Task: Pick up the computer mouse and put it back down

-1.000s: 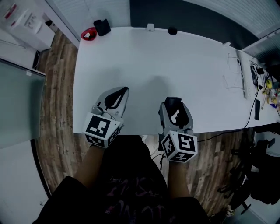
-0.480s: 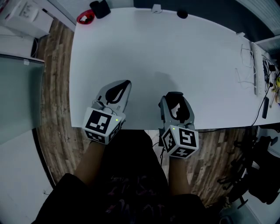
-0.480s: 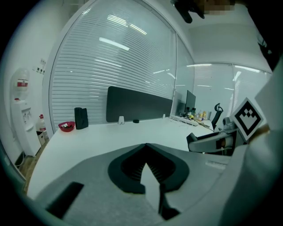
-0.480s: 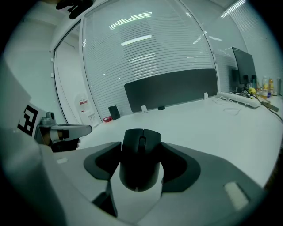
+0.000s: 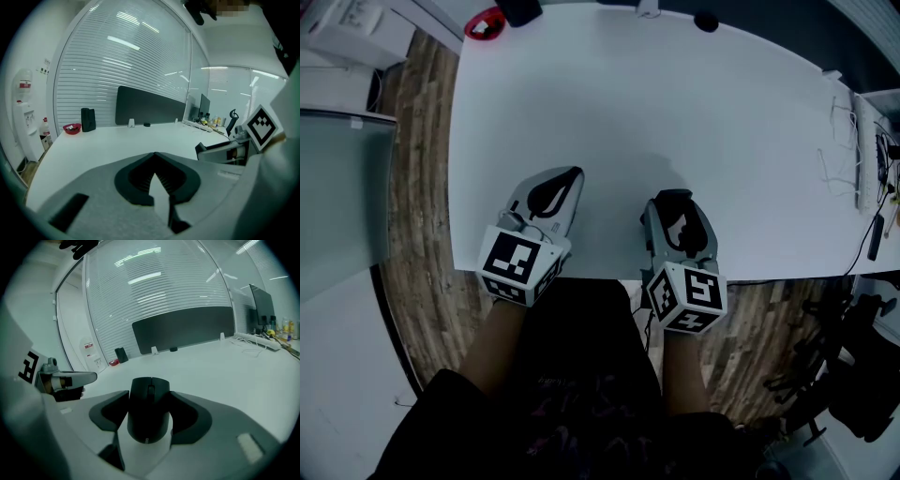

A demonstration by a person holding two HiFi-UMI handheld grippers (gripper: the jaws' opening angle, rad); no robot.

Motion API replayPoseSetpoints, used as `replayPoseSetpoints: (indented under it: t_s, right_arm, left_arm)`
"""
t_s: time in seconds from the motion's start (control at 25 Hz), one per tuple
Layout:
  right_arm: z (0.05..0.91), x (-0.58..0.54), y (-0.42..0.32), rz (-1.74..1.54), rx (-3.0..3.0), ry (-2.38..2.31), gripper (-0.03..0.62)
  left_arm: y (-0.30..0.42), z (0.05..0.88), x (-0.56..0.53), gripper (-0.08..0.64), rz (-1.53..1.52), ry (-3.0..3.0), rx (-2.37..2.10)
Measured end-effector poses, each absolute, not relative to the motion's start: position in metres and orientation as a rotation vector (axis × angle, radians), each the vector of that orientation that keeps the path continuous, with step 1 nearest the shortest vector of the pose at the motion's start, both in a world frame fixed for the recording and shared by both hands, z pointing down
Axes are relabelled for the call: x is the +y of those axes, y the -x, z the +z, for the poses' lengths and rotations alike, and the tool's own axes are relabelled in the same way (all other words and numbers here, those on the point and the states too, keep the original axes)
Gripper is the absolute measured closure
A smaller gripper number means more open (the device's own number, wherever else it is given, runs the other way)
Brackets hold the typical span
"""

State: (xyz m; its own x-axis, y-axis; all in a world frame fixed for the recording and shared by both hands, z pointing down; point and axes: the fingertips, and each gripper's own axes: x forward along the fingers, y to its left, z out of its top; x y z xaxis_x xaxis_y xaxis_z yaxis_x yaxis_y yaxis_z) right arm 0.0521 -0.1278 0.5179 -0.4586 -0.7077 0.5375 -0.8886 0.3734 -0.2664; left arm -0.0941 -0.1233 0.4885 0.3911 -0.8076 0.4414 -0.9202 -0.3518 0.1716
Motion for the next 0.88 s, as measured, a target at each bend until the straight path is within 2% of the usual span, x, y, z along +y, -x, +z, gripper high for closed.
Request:
replayPoseSetpoints:
  t_s: [0.6,0.68,0.88]
  right_arm:
    - [0.546,-0.135,-0.046,0.779,-2.232,-1.362,0.317]
    - [0.548,-0.136,-0.047,0.758,-2.22,-1.363,0.34]
    - [0.552,-0.139,-0.046,0.749,-2.209,-1.367,0.345]
  left_arm:
    - [0.106,0.502,-0.136,0.56,0.393,-2.223,-1.486]
    - [0.106,0.504,-0.137,0.56,0.396,-2.22,-1.484]
    - [0.106,0.507,-0.137,0.56,0.401,-2.216,-1.482]
